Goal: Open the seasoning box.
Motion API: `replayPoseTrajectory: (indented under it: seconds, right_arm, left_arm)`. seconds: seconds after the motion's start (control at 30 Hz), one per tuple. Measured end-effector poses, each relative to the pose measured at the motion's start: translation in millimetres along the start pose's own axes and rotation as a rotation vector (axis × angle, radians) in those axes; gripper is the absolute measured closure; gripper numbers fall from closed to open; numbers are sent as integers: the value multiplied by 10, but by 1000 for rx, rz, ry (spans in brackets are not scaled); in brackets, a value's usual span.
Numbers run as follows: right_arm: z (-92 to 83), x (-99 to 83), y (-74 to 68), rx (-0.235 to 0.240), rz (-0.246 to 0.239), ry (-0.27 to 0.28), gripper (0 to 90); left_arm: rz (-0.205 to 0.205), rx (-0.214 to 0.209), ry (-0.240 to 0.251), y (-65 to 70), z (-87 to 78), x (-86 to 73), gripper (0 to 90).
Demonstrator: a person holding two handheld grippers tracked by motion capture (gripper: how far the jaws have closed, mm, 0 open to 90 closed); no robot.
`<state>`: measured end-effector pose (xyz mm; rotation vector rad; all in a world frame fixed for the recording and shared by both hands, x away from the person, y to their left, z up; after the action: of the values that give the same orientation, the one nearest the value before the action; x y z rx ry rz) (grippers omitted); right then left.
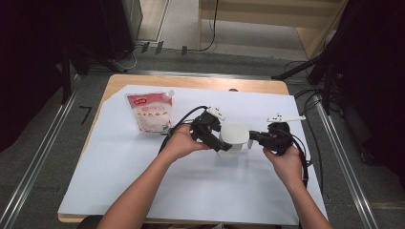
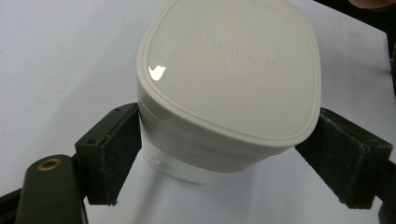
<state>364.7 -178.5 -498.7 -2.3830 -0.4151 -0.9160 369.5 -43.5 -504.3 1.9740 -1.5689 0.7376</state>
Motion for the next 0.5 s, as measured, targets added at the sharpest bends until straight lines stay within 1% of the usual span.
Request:
replayPoseTrajectory:
  seconds: [0.1, 0.13, 0.2, 0.23, 0.3, 0.33, 0.37, 0.4, 0.43, 0.47, 0.5]
  right_arm:
    - [-4, -3, 6, -13, -9, 0, 900]
    - [-6, -4, 15, -21, -7, 0, 900]
    - [-12, -8, 37, -24, -5, -4, 900]
    - [-12, -7, 50, -24, -1, -3, 900]
    - [-23, -23, 68, -11, 24, -9, 900]
    - [-22, -25, 72, -7, 25, -8, 900]
    - [-23, -30, 65, -4, 26, -8, 900]
    - [-21, -27, 62, -6, 18, -5, 900]
    - [-22, -28, 54, -8, 15, -7, 900]
    - [-18, -24, 48, -5, 12, -3, 900]
    - [-16, -22, 44, -2, 13, -2, 900]
  left_arm:
    - [-5, -14, 18, -2, -28, 5, 175]
    - [-8, -18, 14, -3, -45, 0, 186]
    - [-15, -18, 25, -14, -73, -2, 226]
    - [-31, -22, 40, -25, -98, 1, 253]
    - [-50, -30, 58, -46, -128, 1, 327]
    - [-43, -39, 54, -54, -140, -11, 342]
    - [-39, -37, 57, -54, -137, -11, 343]
    - [-34, -33, 49, -49, -138, -18, 341]
    - [-25, -12, 37, -55, -128, -23, 341]
    - [-8, -9, 23, -53, -119, -33, 334]
    - [-3, 0, 19, -55, -109, -36, 324]
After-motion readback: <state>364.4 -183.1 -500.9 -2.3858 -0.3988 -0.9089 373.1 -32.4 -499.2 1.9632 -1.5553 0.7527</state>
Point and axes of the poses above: each handheld gripper's, and its own axes: z roughly forward along the jaws, x roughly out of its top, y roughly to its right, the point moved 9 cm from there along z, roughly forward along the jaws, and after that the axes turned 11 degrees about z, right-handed, at the moved point
